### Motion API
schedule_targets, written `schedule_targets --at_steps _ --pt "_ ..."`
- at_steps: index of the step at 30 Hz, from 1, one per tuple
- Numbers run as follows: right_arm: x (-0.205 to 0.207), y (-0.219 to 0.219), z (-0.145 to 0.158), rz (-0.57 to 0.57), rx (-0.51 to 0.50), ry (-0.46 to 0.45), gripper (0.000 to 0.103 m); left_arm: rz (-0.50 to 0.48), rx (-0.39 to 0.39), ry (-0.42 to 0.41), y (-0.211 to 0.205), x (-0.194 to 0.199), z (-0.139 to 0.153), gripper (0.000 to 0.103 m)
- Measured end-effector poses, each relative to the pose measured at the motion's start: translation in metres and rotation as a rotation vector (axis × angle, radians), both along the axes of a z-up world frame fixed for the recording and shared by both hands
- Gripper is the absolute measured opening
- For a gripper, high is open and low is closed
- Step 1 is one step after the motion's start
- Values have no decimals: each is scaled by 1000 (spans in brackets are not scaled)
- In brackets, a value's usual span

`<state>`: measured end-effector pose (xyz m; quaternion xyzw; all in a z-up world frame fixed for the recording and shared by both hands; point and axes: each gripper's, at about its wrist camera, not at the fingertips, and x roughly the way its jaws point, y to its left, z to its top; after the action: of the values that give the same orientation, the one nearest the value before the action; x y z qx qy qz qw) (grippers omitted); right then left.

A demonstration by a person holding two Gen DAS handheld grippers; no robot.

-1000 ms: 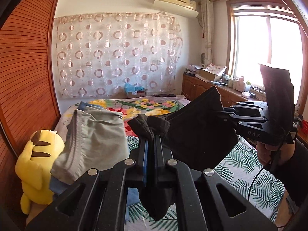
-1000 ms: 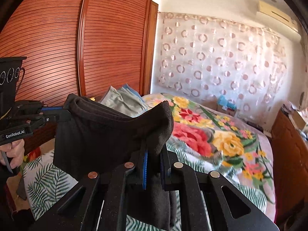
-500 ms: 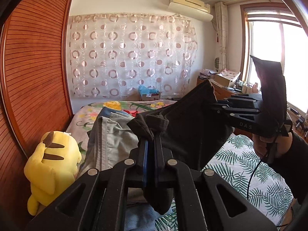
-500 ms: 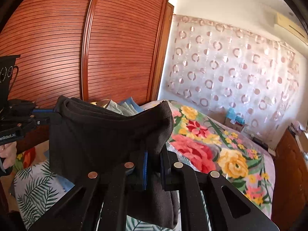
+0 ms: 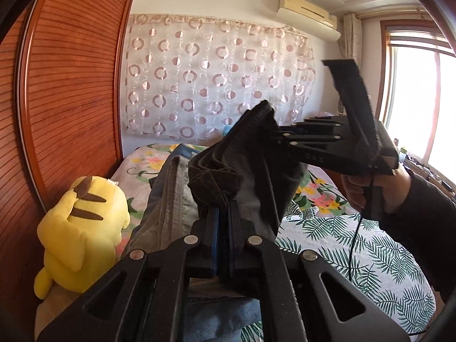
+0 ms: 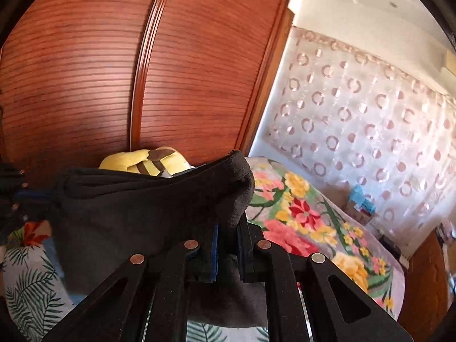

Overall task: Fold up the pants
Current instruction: 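Carry the black shorts with the left tool toward the jeans stack, then lower the black shorts onto the jeans stack and open the left tool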

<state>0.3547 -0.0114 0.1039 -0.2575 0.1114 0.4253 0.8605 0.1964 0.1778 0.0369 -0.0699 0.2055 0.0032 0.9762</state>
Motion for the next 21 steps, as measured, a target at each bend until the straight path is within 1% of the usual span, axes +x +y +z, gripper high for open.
schedule_targets --at_steps 3,5,9,11,14,16,18,19,21 --pt "12 19 -3 24 -22 4 10 30 -33 2 6 -3 -9 6" --pt "18 27 -5 44 -28 13 10 32 -51 3 8 -7 -12 6" --pt "28 43 -6 82 -30 35 10 56 -67 10 8 -13 -18 6" --pt "31 45 -8 99 -29 45 10 73 -67 21 9 -13 -22 6" --pt "36 40 -14 99 -8 90 10 88 -90 43 16 -9 -31 6" --pt "38 41 -18 85 -18 90 10 96 -100 50 19 -9 -35 6" --pt "40 41 -19 64 -21 107 20 99 -100 57 19 -9 -38 6" --pt "39 39 -17 54 -15 114 23 99 -103 61 19 -9 -39 6" --pt "41 34 -12 48 6 128 34 102 -101 68 20 -9 -41 6"
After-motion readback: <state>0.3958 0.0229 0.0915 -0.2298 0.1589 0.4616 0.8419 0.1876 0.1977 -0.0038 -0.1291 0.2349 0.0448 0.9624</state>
